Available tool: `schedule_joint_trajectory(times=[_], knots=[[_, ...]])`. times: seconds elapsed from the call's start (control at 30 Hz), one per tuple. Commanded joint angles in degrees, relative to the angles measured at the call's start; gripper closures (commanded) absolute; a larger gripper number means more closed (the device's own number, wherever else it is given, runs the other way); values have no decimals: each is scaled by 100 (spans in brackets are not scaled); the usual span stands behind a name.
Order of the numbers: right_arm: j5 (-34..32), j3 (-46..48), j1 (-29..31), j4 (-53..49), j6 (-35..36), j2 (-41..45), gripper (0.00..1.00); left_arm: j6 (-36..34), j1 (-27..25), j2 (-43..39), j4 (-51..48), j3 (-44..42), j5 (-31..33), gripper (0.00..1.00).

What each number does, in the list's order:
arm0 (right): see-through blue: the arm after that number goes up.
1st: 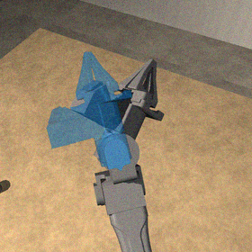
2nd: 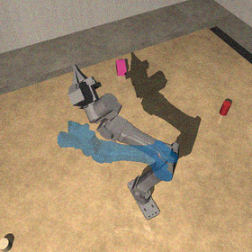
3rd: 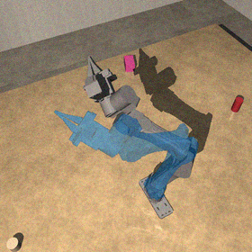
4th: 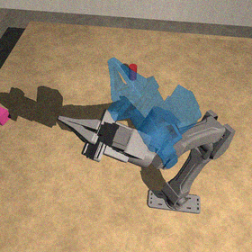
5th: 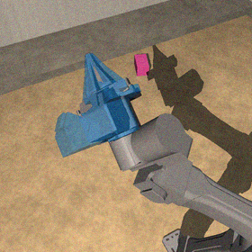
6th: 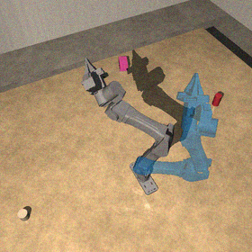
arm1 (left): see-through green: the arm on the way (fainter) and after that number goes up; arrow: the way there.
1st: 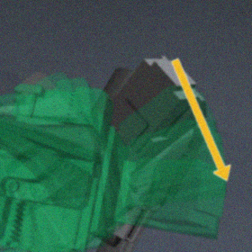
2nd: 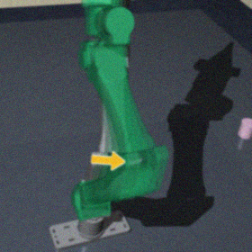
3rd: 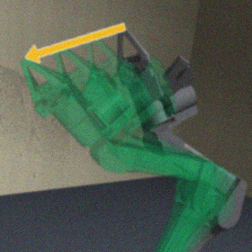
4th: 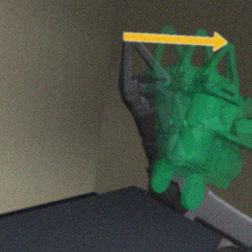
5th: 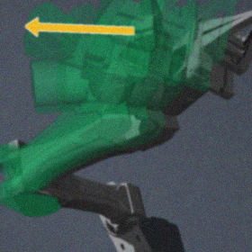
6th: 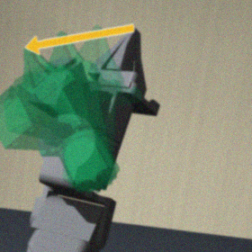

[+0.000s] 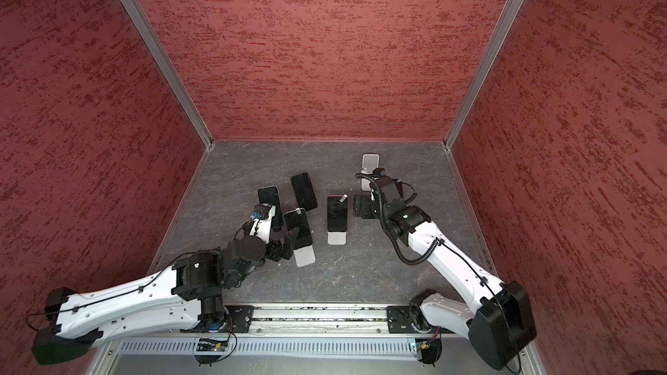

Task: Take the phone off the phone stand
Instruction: 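Swing the right gripper down to the pink-edged phone on its stand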

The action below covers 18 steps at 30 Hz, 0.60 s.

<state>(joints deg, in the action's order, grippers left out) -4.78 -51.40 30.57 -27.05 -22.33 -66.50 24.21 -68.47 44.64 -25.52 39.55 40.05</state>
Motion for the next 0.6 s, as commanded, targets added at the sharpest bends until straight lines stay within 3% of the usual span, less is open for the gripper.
schedule_joint_trajectory(times=[0.0, 0.23, 0.57], knots=[[-116, 33, 273, 138, -147, -26, 7, -266, 30, -135, 378, -70, 137, 0], [-123, 75, 896, 337, -387, -183, 3, -176, 34, -238, 413, -180, 163, 0], [-733, 33, 1427, 437, -709, -670, 1, -33, 35, -208, 187, -66, 110, 1]])
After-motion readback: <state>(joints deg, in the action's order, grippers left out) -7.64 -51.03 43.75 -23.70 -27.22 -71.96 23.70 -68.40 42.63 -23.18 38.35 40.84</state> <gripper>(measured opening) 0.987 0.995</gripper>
